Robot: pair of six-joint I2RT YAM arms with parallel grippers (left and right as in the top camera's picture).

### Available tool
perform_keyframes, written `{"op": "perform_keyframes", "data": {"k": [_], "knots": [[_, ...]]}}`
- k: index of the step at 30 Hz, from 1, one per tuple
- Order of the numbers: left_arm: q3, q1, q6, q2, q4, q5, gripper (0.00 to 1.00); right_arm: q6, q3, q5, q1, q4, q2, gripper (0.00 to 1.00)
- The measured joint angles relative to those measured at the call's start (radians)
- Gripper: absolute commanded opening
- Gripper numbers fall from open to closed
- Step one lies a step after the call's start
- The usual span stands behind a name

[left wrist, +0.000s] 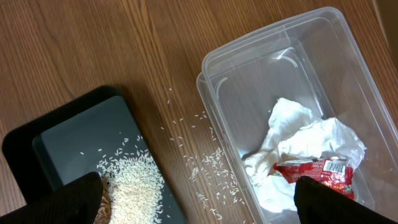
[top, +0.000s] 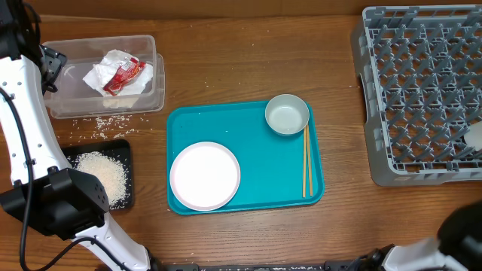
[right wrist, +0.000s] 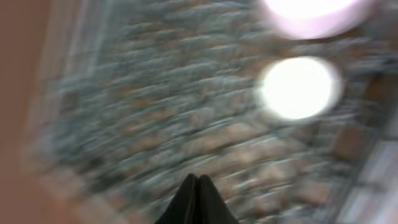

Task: Sort waste into correct bins and load items into the dishwasher
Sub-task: 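Reach the right gripper back to the saucer on the tray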

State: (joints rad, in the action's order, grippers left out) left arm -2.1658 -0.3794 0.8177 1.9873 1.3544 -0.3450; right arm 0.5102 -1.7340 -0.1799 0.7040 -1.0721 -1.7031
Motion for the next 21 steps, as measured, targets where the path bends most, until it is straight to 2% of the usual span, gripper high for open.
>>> {"op": "perform_keyframes", "data": {"k": [1, 2, 3, 6, 10, 11, 13, 15, 16, 21], "knots": [[0.000, 0.000, 0.000, 0.000, 0.000, 0.000, 1.00, -0.013, -0.005, -0.076, -0.011, 0.002, 0.035, 0.53], [0.000, 0.000, 0.000, 0.000, 0.000, 0.000, 1.00, -0.039, -0.011, -0.159, -0.028, 0.002, 0.070, 0.82], [0.000, 0.000, 0.000, 0.000, 0.000, 0.000, 1.00, -0.063, -0.015, -0.229, -0.047, 0.002, 0.096, 0.98], [0.000, 0.000, 0.000, 0.000, 0.000, 0.000, 1.00, -0.140, -0.026, -0.424, -0.130, -0.014, 0.140, 1.00], [0.000, 0.000, 0.000, 0.000, 0.000, 0.000, 1.00, -0.223, -0.027, -0.693, -0.282, -0.103, 0.135, 0.73], [0.000, 0.000, 0.000, 0.000, 0.000, 0.000, 1.00, -0.226, -0.027, -0.731, -0.307, -0.105, 0.132, 0.74], [0.000, 0.000, 0.000, 0.000, 0.000, 0.000, 1.00, -0.234, -0.027, -0.769, -0.373, -0.087, 0.128, 0.87], [0.000, 0.000, 0.000, 0.000, 0.000, 0.000, 1.00, -0.252, -0.027, -0.739, -0.443, -0.076, 0.127, 0.98], [0.000, 0.000, 0.000, 0.000, 0.001, 0.000, 1.00, -0.251, -0.027, -0.689, -0.486, -0.076, 0.127, 1.00], [0.000, 0.000, 0.000, 0.000, 0.000, 0.000, 1.00, -0.214, -0.018, -0.272, -0.761, -0.080, 0.116, 1.00]]}}
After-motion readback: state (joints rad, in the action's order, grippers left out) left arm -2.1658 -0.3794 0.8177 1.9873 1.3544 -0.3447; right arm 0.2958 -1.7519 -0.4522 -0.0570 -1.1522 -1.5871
